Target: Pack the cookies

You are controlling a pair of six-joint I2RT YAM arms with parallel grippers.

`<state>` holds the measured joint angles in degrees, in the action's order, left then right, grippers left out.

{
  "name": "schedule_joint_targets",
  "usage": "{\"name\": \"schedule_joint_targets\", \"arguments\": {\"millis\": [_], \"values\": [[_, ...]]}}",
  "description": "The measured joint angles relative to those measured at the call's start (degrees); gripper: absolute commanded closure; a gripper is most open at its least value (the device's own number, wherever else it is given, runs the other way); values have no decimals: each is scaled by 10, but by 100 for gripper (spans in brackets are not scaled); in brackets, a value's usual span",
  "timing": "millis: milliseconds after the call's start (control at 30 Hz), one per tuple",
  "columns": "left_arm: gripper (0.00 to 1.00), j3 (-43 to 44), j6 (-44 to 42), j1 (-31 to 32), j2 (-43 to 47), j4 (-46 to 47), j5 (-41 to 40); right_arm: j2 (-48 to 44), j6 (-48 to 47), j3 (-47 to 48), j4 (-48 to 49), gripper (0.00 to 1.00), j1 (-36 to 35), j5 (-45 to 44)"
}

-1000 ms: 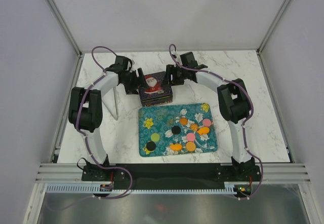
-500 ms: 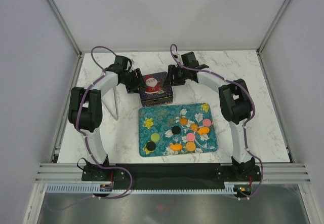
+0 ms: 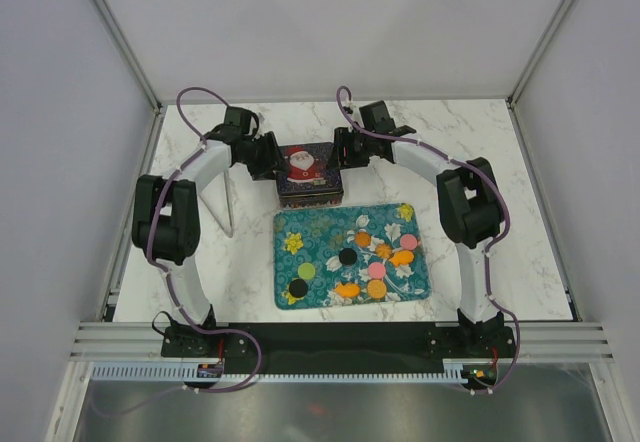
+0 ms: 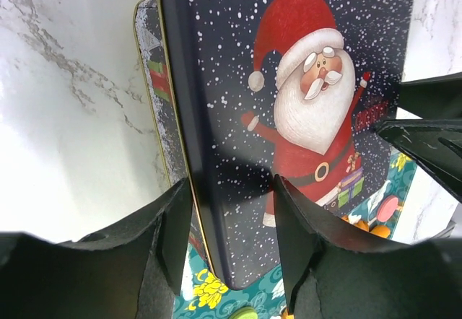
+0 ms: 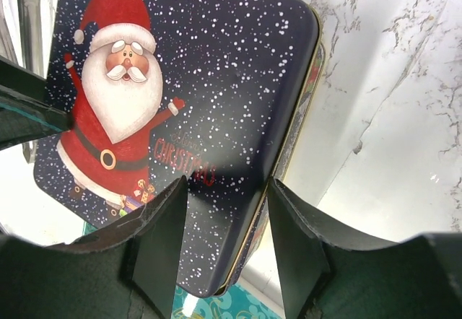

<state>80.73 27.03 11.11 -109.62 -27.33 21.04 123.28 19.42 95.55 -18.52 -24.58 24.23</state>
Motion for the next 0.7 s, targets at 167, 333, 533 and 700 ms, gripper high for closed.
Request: {"name": "schedule_joint_targets", "arguments": {"millis": [167, 333, 533, 700], "values": [[44, 0, -5, 3, 14, 0, -8, -5, -4, -2, 0, 43, -1, -2], [41, -2, -12, 7, 15, -2, -15, -8, -6, -3, 0, 41, -3, -2], [40, -5, -15, 7, 15, -4, -17, -9, -8, -5, 0, 41, -7, -2], [42, -5, -16, 7, 16, -4, -17, -11, -8, -12, 1, 41, -7, -2]]}}
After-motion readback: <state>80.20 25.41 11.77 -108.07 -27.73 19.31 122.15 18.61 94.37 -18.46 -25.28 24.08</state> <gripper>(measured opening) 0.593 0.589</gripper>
